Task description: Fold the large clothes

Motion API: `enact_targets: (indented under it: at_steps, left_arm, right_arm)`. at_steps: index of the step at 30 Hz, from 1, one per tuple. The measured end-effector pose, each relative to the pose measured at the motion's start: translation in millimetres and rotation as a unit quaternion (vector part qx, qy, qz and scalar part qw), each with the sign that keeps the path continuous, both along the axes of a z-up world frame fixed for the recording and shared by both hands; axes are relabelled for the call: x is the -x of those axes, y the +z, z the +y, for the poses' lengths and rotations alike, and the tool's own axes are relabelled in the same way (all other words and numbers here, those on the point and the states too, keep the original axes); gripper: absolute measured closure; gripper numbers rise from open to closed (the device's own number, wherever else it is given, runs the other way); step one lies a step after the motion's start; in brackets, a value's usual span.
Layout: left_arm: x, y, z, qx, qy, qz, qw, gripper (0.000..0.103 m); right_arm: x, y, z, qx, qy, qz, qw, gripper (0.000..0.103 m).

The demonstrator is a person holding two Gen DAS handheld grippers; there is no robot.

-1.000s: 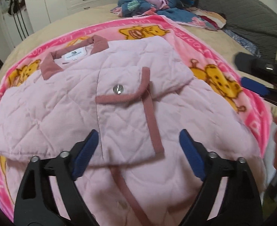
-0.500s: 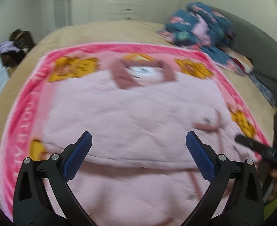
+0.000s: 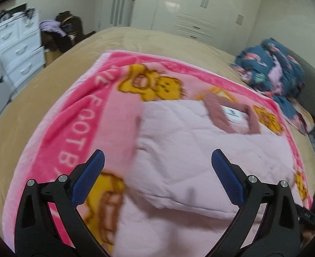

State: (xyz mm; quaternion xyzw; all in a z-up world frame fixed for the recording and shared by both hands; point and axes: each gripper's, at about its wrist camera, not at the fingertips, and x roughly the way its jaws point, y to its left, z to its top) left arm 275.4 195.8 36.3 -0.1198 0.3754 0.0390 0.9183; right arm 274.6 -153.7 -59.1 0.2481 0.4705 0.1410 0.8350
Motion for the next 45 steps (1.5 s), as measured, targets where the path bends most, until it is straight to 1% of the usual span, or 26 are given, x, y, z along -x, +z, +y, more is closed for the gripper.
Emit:
enact_targets:
  at_steps: [1,2,3,5,6,7,9,10,11,14,16,18,21,28,29,31,32,34,36,37,39,40,42,43,45]
  left_arm:
    - [-1.7,-1.5,6.7,0.002,0.007,0.002,1.0,0.009]
    - [-3.5,-3.2,13.7,0.006,0.016,0.004,0.9999,0.009]
    - [-5.0,-4.6,18.2,0.008,0.022,0.005,0.9997,0.009]
    - [-9.0,-7.9,26.3,0.015,0.031,0.009,0.9993,0.009]
    - [-10.8,-8.5,28.7,0.022,0.032,0.008,0.9992,0.009]
    - [-12.4,-8.7,30.6,0.028,0.031,0.005,0.9991,0.009]
    - [-14.9,-8.6,33.4,0.033,0.031,0.001,0.999,0.009]
    - [-16.9,-8.7,34.1,0.037,0.029,-0.002,0.9989,0.009]
    - [-19.0,-8.5,34.3,0.04,0.029,-0.004,0.9988,0.009]
    - [-23.9,-11.1,30.3,0.044,0.027,-0.005,0.9987,0.009]
    - [-26.6,-14.0,26.4,0.047,0.024,-0.003,0.9986,0.009]
    - [-28.9,-16.4,18.3,0.043,0.017,-0.001,0.9989,0.009]
    - [-32.6,-20.2,5.4,0.035,0.0,0.002,0.9994,0.009]
    - [-39.4,-33.1,-26.2,0.017,-0.044,0.012,0.9988,0.01]
    - [-40.0,-35.1,-30.6,0.015,-0.051,0.015,0.9985,0.01]
    - [-40.5,-37.2,-37.5,0.011,-0.06,0.017,0.998,0.015]
    - [-40.4,-38.2,-41.5,0.009,-0.065,0.017,0.9977,0.017]
    - [-39.9,-40.1,-50.2,0.006,-0.077,0.019,0.9969,0.025]
    - [-39.6,-41.1,-56.4,0.003,-0.085,0.018,0.9962,0.029]
    - [-39.5,-41.7,-59.7,0.001,-0.09,0.017,0.9958,0.033]
    - [-40.2,-45.2,-65.8,-0.001,-0.099,0.022,0.9948,0.038]
    - [-40.9,-47.3,-67.2,-0.002,-0.101,0.025,0.9946,0.038]
    - [-42.1,-50.2,-69.1,-0.005,-0.1,0.03,0.9945,0.039]
    - [-43.1,-52.3,-69.5,-0.005,-0.101,0.034,0.9943,0.039]
    - [-44.3,-55.2,-68.6,-0.005,-0.102,0.039,0.994,0.039]
  right_arm:
    - [-1.4,-2.1,0.2,0.003,-0.001,0.003,1.0,0.039]
    - [-1.7,-3.9,0.8,0.009,-0.002,0.001,1.0,0.05]
    - [-1.8,-3.8,1.1,0.005,0.001,-0.003,1.0,0.066]
    - [-1.1,-1.9,5.6,-0.005,0.012,-0.015,1.0,0.081]
    - [0.6,3.2,10.2,0.007,0.019,-0.027,0.999,0.085]
    - [2.6,12.2,15.9,0.029,0.029,-0.045,0.998,0.086]
    - [4.9,33.4,21.7,0.052,0.045,-0.085,0.994,0.088]
    - [4.5,46.8,22.3,0.056,0.054,-0.107,0.991,0.088]
    - [2.7,66.9,23.1,0.071,0.066,-0.136,0.986,0.088]
    - [-9.3,113.0,18.5,0.107,0.076,-0.189,0.973,0.088]
    - [-21.4,133.3,10.9,0.124,0.076,-0.211,0.967,0.088]
    - [-35.1,142.9,2.4,0.14,0.072,-0.214,0.964,0.088]
    - [-50.9,137.3,-7.3,0.146,0.067,-0.198,0.967,0.088]
    - [-66.4,94.7,-13.6,0.147,0.055,-0.14,0.978,0.087]
    - [-68.2,88.0,-15.0,0.148,0.054,-0.133,0.979,0.086]
    - [-67.4,78.1,-14.0,0.148,0.051,-0.121,0.98,0.085]
    - [-66.9,74.9,-13.8,0.149,0.05,-0.117,0.981,0.083]
    - [-66.3,68.3,-14.2,0.149,0.046,-0.108,0.982,0.078]
    - [-66.5,63.6,-14.9,0.151,0.042,-0.102,0.982,0.072]
    - [-66.3,61.5,-15.2,0.152,0.041,-0.099,0.982,0.071]
    - [-65.6,57.8,-16.8,0.152,0.036,-0.094,0.983,0.066]
    - [-65.8,57.2,-18.3,0.152,0.033,-0.093,0.983,0.064]
    - [-65.4,56.6,-21.9,0.152,0.028,-0.093,0.984,0.057]
    - [-64.6,57.3,-22.9,0.152,0.026,-0.093,0.984,0.055]
    - [-63.0,59.7,-25.3,0.158,0.019,-0.097,0.982,0.043]
